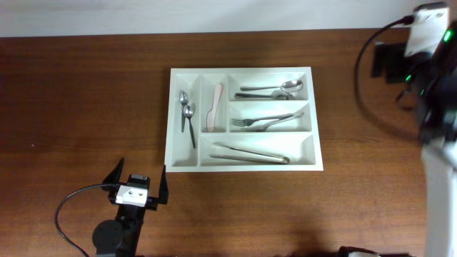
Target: Pack container
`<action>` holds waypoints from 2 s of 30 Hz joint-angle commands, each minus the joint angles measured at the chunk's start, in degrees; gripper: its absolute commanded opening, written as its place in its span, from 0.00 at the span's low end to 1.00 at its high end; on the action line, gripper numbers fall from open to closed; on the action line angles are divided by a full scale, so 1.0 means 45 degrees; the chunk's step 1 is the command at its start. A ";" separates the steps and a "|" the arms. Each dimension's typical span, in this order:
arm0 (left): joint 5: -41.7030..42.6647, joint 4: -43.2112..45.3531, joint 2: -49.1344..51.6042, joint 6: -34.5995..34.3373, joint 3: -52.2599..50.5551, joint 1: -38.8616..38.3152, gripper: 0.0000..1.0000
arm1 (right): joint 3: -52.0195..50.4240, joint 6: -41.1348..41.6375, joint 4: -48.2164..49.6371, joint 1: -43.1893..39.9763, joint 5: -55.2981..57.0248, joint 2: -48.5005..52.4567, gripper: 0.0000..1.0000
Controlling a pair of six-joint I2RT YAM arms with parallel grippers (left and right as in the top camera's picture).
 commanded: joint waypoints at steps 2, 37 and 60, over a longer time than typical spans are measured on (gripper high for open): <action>-0.0136 -0.0049 -0.0131 -0.0155 -0.0078 0.0083 0.99 | -0.3313 -0.0044 0.2322 0.1569 -0.0675 -0.2919 0.99; -0.0136 -0.0044 -0.0131 -0.0155 -0.0078 0.0083 0.99 | -1.5523 -0.0044 0.6800 0.2152 -0.0311 -1.5922 0.99; -0.0136 -0.0044 -0.0131 -0.0155 -0.0078 0.0083 0.99 | -1.8695 -0.0049 0.8971 0.2186 -0.0311 -1.6606 0.99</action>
